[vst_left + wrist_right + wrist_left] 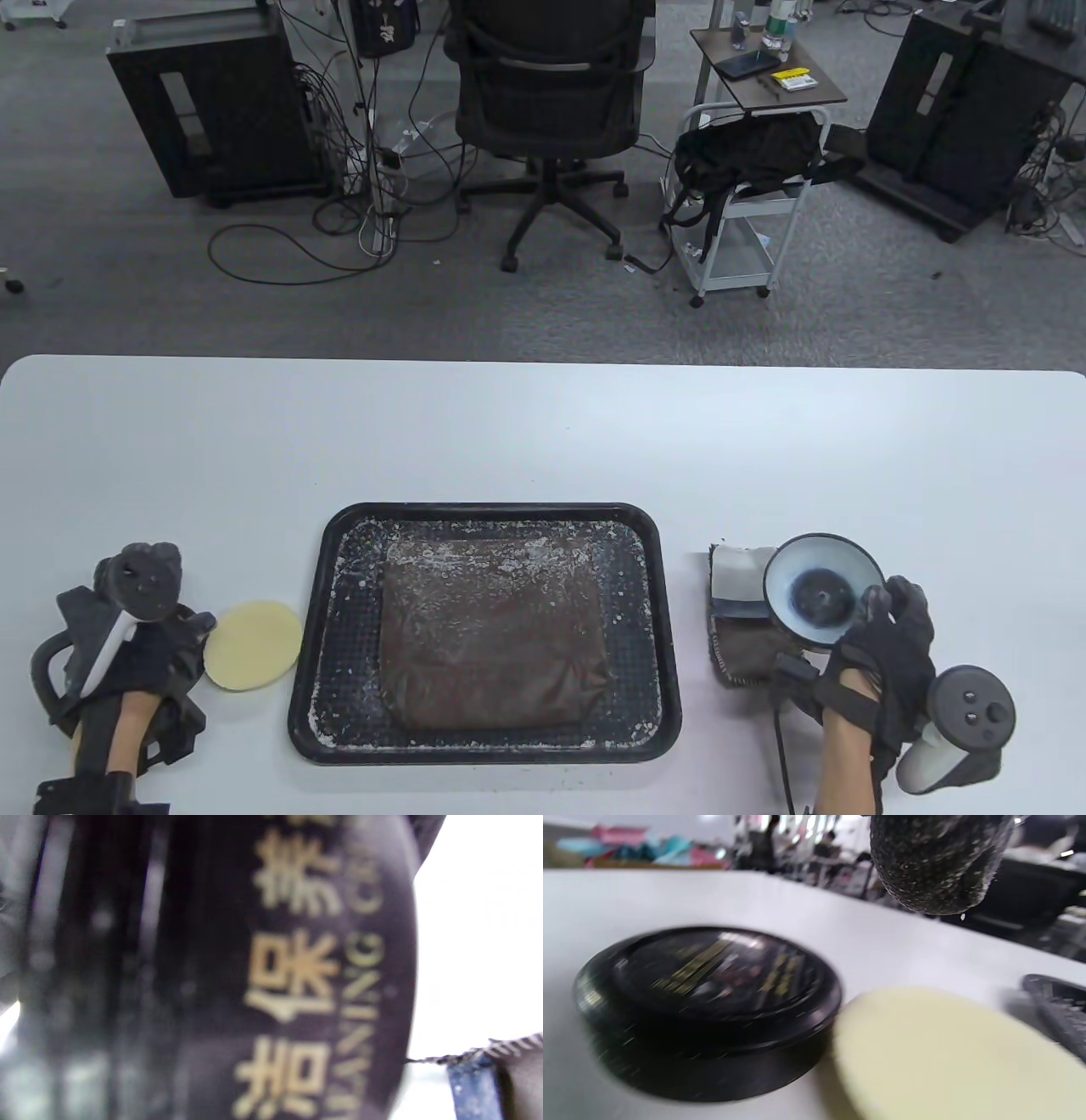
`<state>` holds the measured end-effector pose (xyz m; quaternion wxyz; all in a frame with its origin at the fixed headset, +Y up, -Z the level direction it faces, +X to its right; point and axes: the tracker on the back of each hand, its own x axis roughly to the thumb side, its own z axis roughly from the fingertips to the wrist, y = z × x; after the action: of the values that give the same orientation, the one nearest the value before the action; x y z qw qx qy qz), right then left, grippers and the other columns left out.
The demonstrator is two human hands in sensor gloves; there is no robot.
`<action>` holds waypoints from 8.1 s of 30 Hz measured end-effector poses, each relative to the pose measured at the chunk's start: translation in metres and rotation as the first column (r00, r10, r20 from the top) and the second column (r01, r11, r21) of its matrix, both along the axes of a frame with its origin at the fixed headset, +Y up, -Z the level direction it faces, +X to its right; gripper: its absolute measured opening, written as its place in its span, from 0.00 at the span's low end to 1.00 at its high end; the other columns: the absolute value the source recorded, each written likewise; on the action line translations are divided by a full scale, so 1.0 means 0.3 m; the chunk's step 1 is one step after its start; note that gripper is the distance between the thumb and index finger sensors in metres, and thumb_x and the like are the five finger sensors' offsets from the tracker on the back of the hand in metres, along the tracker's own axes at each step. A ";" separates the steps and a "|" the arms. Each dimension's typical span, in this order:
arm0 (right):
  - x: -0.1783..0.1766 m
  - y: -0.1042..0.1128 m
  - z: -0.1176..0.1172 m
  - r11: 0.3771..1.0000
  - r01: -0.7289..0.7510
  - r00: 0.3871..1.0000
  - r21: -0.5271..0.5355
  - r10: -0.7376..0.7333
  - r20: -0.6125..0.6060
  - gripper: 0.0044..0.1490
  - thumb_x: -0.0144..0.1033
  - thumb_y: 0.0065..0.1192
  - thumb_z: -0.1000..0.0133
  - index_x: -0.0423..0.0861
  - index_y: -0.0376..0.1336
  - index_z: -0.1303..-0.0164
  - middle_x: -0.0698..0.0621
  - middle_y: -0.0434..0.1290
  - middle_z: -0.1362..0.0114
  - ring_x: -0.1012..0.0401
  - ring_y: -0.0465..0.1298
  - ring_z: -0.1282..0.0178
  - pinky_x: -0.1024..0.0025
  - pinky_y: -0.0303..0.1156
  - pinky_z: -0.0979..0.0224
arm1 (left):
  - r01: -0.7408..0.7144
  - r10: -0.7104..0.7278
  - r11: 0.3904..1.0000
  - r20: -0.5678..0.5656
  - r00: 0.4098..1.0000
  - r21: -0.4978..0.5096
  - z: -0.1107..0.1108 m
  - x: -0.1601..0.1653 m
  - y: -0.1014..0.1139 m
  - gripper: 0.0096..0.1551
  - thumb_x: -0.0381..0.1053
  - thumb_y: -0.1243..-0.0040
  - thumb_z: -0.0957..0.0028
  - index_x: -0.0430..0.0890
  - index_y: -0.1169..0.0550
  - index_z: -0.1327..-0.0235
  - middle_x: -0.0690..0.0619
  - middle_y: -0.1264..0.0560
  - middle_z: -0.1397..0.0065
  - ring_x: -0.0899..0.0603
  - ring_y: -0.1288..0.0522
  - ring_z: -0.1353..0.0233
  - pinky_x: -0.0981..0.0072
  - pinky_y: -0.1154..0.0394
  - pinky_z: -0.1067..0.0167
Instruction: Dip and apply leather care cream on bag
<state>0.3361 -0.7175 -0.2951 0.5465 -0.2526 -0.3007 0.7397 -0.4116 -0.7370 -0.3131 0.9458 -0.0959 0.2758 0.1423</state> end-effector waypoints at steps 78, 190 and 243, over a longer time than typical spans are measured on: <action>-0.855 -0.059 -0.002 0.997 -0.039 0.671 -0.073 -0.028 -0.741 0.40 0.42 0.59 0.47 0.30 0.61 0.31 0.28 0.57 0.25 0.42 0.77 0.42 0.59 0.84 0.52 | -0.495 0.145 0.846 0.809 0.570 0.197 0.155 0.877 0.033 0.80 0.80 0.30 0.82 0.55 0.65 0.31 0.47 0.65 0.21 0.35 0.55 0.18 0.40 0.42 0.24; -0.962 -0.157 0.042 0.948 0.230 0.129 -0.221 -0.255 -0.958 0.75 0.71 0.71 0.58 0.44 0.34 0.19 0.29 0.41 0.19 0.23 0.60 0.29 0.34 0.72 0.35 | -0.922 0.499 0.365 0.863 0.077 -0.129 0.134 0.776 0.007 0.73 0.80 0.29 0.70 0.57 0.59 0.26 0.44 0.61 0.18 0.28 0.55 0.19 0.27 0.37 0.34; -0.828 -0.086 0.004 0.958 0.237 0.227 -0.161 -0.216 -0.950 0.58 0.58 0.59 0.45 0.37 0.40 0.19 0.31 0.47 0.19 0.32 0.57 0.24 0.38 0.64 0.29 | -0.019 0.021 1.000 0.142 0.990 -0.017 -0.453 0.216 -0.029 0.68 0.74 0.26 0.71 0.60 0.53 0.25 0.53 0.57 0.15 0.33 0.55 0.14 0.27 0.42 0.26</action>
<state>0.0876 -0.7433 -0.2940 0.7190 0.2106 0.1249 0.6505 -0.3467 -0.7457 -0.4490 0.9608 -0.1160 0.2078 0.1423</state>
